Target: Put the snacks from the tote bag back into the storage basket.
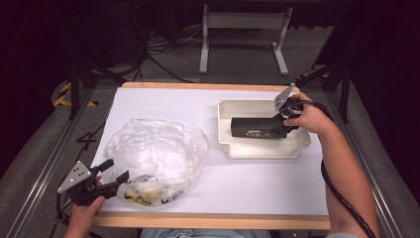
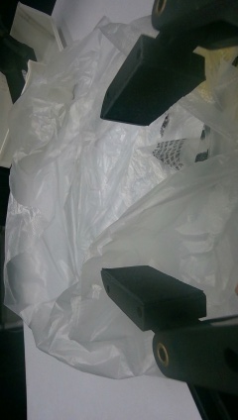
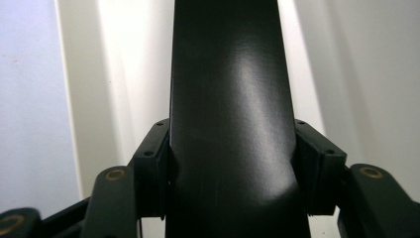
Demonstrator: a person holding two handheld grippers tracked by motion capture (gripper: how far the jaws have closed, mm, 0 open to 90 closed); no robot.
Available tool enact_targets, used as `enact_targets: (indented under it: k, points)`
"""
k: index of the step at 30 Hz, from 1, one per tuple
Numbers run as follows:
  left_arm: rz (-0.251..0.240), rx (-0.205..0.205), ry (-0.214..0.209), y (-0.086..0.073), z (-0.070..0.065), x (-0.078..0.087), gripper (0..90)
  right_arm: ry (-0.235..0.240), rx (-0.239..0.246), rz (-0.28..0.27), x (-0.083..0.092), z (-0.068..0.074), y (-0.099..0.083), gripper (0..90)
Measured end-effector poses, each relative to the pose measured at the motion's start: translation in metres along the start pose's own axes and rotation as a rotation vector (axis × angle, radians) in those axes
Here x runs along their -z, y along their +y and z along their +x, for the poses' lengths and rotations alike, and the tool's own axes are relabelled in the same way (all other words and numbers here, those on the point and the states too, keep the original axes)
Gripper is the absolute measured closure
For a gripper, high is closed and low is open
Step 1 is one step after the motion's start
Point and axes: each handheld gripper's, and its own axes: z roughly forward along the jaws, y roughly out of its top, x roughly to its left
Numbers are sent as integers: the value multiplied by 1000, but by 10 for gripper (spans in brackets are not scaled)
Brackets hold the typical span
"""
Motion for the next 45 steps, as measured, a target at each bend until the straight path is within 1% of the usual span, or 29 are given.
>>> enact_targets:
  k: [3,5,6,7,8,10,12,13,14,17,22,23,26,28,31,33,34,39,40,42,44,45]
  points:
    - [-2,1,6,-1,-1,2,244,-2,9,0,-1,-3,0,418]
    - [-2,5,12,-2,-1,4,244,-15,37,4,-4,-6,0,415]
    - [-5,4,16,-2,-1,6,244,-20,42,14,-4,-6,1,414]
    - [-7,8,21,-3,-1,6,244,-28,60,21,-5,-7,1,413]
    - [-7,8,21,-3,-1,6,244,-28,60,21,-5,-7,1,413]
    - [-5,6,23,-3,-1,7,244,-43,95,26,-7,-8,3,413]
    - [2,5,23,-3,-1,8,244,-43,98,35,-8,-9,4,411]
    - [-3,6,27,-4,-1,9,244,-44,97,39,-9,-10,4,399]
    - [-3,6,30,-4,-1,9,244,-53,100,31,-9,-11,4,369]
    - [-4,7,31,-4,-1,9,244,-81,97,18,-8,-12,4,330]
    - [2,2,25,-3,-1,9,244,-99,88,12,-8,-11,2,310]
    - [-3,3,24,-3,-1,8,244,-114,77,10,-7,-11,0,305]
    - [-4,5,24,-3,-2,7,244,-132,66,6,-5,-11,-3,301]
    - [-4,2,20,-3,-1,6,244,-138,59,1,-4,-11,-6,301]
    - [-4,1,19,-2,-2,6,244,-136,54,-7,-3,-11,-7,303]
    - [-3,1,19,-2,-1,5,244,-129,48,-37,0,-9,-9,303]
    - [-3,2,18,-2,-1,5,244,-133,42,-56,4,-7,-9,296]
    - [-1,-2,14,-1,-2,3,244,-147,7,-100,15,0,-8,266]
    - [-2,-2,15,-1,-2,3,244,-147,7,-100,15,0,-8,266]
    - [-3,-3,11,-1,-1,2,244,-163,-2,-128,21,3,-6,263]
    - [5,-7,8,0,-1,2,244,-177,3,-140,28,7,-4,253]
    - [-1,-6,7,0,-1,1,244,-185,-3,-147,31,9,-3,244]
